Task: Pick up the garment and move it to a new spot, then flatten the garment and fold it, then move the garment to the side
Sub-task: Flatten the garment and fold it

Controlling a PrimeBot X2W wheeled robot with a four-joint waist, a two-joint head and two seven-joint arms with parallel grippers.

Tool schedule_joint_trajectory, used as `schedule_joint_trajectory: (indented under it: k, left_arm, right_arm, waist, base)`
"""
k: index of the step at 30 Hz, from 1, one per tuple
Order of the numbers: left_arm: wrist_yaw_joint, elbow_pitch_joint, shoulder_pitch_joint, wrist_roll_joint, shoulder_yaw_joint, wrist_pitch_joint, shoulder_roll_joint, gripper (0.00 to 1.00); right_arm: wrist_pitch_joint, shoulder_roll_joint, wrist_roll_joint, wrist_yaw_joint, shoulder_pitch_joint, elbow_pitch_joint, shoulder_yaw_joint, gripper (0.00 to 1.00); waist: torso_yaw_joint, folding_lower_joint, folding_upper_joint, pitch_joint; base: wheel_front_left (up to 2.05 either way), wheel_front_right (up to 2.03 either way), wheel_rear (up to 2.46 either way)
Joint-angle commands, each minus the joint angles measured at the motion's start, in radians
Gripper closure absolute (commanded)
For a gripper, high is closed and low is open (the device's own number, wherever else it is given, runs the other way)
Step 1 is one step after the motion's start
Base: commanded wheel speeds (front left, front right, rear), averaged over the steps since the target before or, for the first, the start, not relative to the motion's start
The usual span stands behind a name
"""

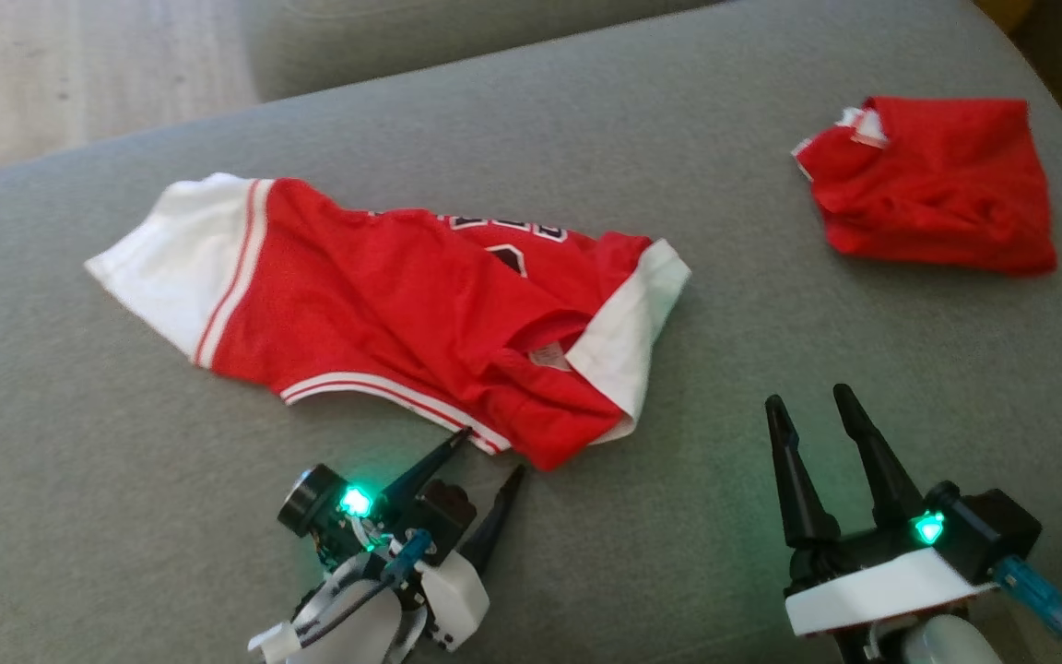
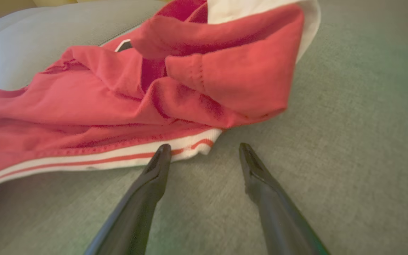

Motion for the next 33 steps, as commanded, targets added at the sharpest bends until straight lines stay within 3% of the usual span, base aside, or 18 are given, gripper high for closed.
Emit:
schedule_joint_trajectory:
  k: [1,5,6,7,8,14,19,23,28,33]
  left_arm:
    - [0.01,-0.002,-0.039,-0.008,0.011,-0.011,0.001,0.0]
    - [0.029,0.039,-0.06,-0.018,-0.008,-0.013,0.001,0.0]
    - [0.031,0.04,-0.065,-0.019,-0.013,-0.013,0.001,0.15]
    - [0.033,0.037,-0.068,-0.021,-0.016,-0.013,0.001,0.63]
    - [0.033,0.035,-0.071,-0.022,-0.019,-0.013,0.001,1.0]
    - [-0.024,0.025,-0.086,-0.025,-0.054,-0.014,0.001,1.0]
    - [-0.073,-0.079,-0.15,-0.036,-0.093,-0.014,0.006,1.0]
    - [-0.087,-0.166,-0.262,-0.069,-0.112,-0.003,0.033,1.0]
    - [-0.09,-0.272,-0.413,-0.174,-0.154,0.07,0.064,1.0]
    - [-0.09,-0.372,-0.639,-0.352,-0.21,0.171,0.121,1.0]
  right_arm:
    - [-0.011,-0.01,0.009,-0.001,-0.033,-0.034,0.019,0.0]
    - [-0.011,-0.006,0.012,-0.001,-0.037,-0.032,0.024,0.0]
    - [-0.011,-0.006,0.013,-0.001,-0.037,-0.031,0.024,0.0]
    - [-0.011,-0.005,0.013,-0.001,-0.037,-0.031,0.024,0.0]
    - [-0.011,-0.004,0.013,-0.001,-0.037,-0.03,0.024,0.0]
    - [-0.011,-0.001,0.014,-0.001,-0.029,-0.025,0.019,0.0]
    - [-0.011,0.004,0.015,-0.001,-0.012,-0.018,0.024,0.0]
    - [-0.011,0.009,0.018,-0.001,0.01,-0.011,0.034,0.0]
    - [-0.011,0.013,0.019,-0.001,0.024,-0.008,0.044,0.0]
    - [-0.011,0.015,0.019,-0.001,0.025,-0.008,0.056,0.0]
  waist:
    - [-0.04,-0.0004,0.0,0.033]
    - [-0.061,-0.0004,0.0,0.036]
    - [-0.064,-0.0004,0.0,0.036]
    - [-0.066,-0.0004,0.0,0.035]
    - [-0.067,-0.0004,0.0,0.033]
    - [-0.065,-0.0004,0.0,-0.007]
    - [-0.068,-0.0004,0.0,-0.065]
    - [-0.085,-0.0004,0.0,-0.116]
    - [-0.108,-0.0004,0.0,-0.147]
    - [-0.142,-0.0004,0.0,-0.166]
  base:
    - [0.0,0.0,0.0]
    - [0.0,0.0,0.0]
    - [0.0,0.0,0.0]
    - [0.0,0.0,0.0]
    - [0.0,0.0,0.0]
    - [0.0,0.0,0.0]
    - [0.0,0.0,0.0]
    - [0.0,0.0,0.0]
    - [0.0,0.0,0.0]
    - [0.0,0.0,0.0]
